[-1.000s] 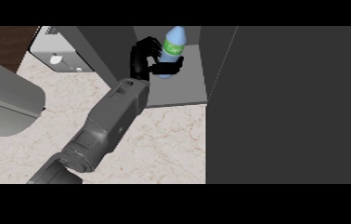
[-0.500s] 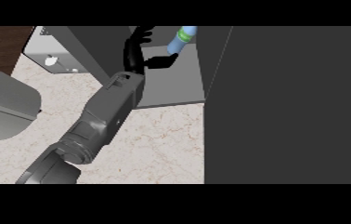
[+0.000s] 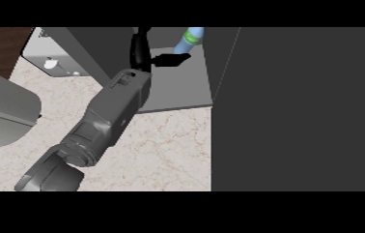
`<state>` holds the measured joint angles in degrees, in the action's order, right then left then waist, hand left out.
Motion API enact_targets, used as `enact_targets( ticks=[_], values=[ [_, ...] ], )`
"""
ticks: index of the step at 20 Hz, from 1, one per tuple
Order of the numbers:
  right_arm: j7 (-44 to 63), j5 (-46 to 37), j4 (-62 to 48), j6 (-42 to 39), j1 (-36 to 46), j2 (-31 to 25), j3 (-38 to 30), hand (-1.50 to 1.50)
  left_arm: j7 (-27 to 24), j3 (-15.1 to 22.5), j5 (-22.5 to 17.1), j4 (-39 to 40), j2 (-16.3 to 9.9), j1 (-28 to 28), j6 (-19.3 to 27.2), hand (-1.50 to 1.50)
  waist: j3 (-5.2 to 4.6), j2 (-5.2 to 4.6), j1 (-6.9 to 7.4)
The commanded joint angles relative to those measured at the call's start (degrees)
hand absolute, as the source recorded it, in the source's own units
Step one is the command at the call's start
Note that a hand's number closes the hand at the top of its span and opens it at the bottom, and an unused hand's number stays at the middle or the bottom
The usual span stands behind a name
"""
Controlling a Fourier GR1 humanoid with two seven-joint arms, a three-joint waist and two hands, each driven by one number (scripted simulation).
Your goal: Pick up the bottled water, place it into the cabinet and close the cabinet
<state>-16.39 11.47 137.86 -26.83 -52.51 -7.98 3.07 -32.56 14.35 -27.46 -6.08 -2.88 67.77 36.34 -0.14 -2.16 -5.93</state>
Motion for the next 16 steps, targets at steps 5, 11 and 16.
enact_targets(
  ticks=[5,11,16],
  values=[
    [2.17,4.63,2.38,-0.16,-0.63,-0.18,-0.36,-1.5,-6.92,-4.28,-3.39,-5.35,0.18,-0.19,-12.35,-1.5,0.02,0.79,2.42],
    [3.14,3.4,6.32,-0.4,-4.57,0.36,1.34,-1.5,-8.57,-5.23,-3.25,-5.4,2.55,-1.05,-14.43,-1.5,0.07,1.59,3.28],
    [5.34,2.67,6.15,1.54,-2.88,1.93,3.41,-1.5,-7.11,-2.15,-4.07,-11.27,2.84,-5.09,-13.64,-1.5,0.1,2.2,4.13]
  ],
)
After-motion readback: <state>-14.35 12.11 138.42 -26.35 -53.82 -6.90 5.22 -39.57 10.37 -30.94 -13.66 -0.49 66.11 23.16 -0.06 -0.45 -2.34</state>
